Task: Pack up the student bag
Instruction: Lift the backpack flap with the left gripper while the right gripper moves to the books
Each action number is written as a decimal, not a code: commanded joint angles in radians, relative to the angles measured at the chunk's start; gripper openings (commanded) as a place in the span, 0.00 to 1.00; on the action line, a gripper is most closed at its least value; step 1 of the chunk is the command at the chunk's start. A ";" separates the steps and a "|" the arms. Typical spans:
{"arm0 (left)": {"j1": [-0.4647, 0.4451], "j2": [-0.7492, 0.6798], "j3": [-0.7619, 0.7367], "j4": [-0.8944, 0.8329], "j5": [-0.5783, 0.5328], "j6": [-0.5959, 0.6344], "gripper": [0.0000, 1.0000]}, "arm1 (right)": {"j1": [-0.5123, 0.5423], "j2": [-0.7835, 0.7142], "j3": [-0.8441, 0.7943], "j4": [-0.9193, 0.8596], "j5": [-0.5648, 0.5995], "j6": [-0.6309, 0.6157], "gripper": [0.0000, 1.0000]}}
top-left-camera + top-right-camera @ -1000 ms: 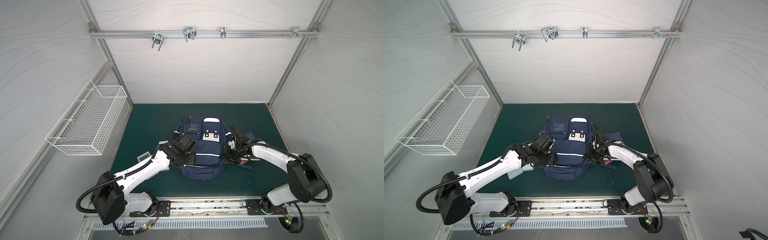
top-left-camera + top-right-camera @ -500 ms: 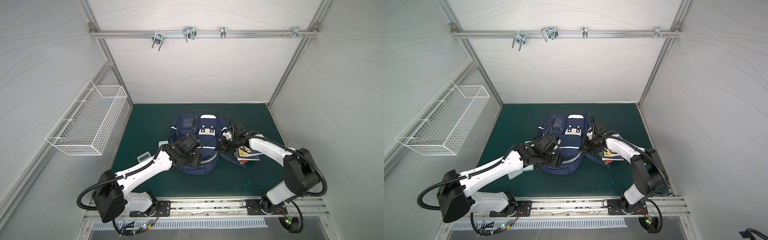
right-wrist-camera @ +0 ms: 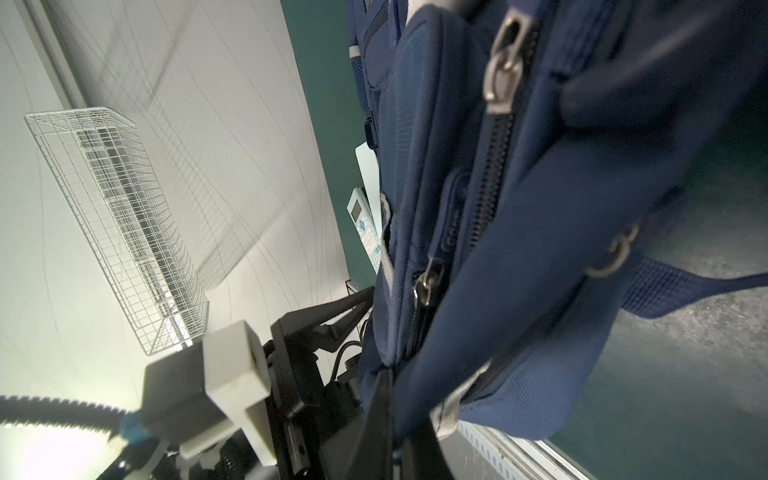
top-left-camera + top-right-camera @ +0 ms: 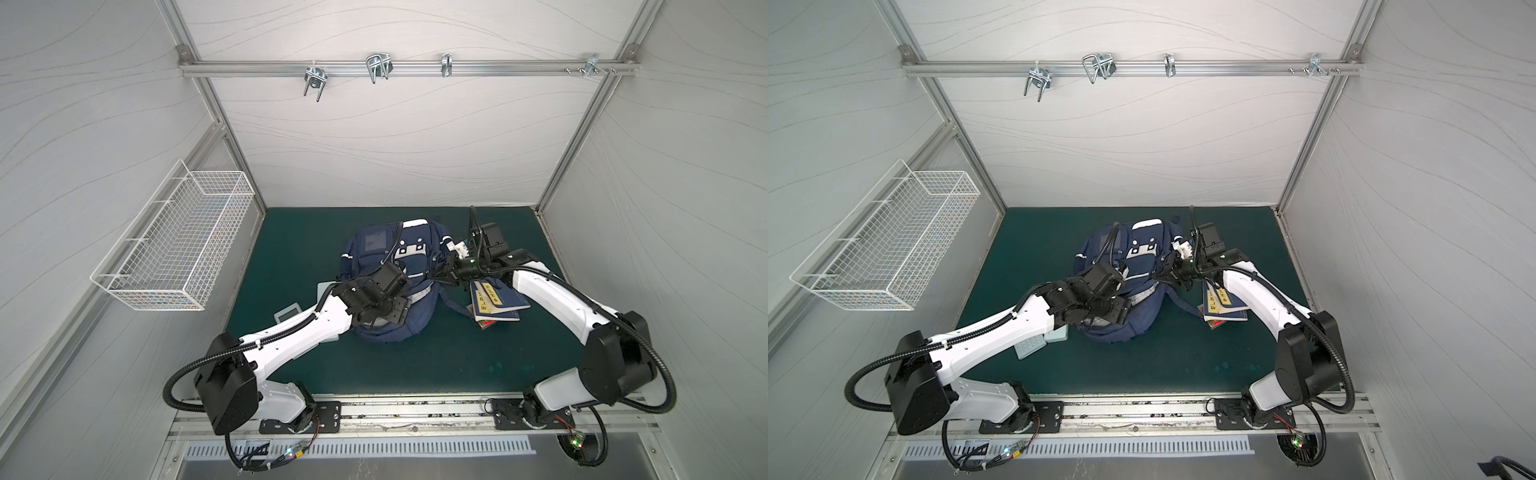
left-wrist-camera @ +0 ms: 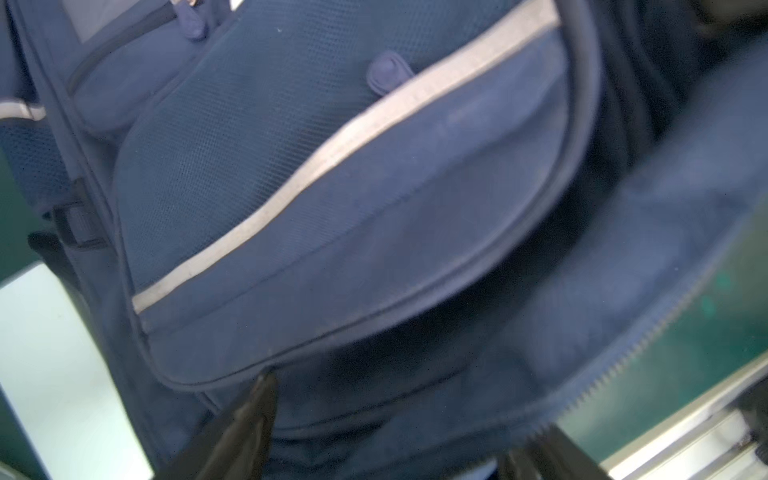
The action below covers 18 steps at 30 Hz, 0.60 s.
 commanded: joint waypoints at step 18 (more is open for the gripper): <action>-0.003 0.097 0.402 -0.133 -0.040 -0.040 0.00 | -0.231 -0.216 0.013 -0.500 0.636 -0.303 0.80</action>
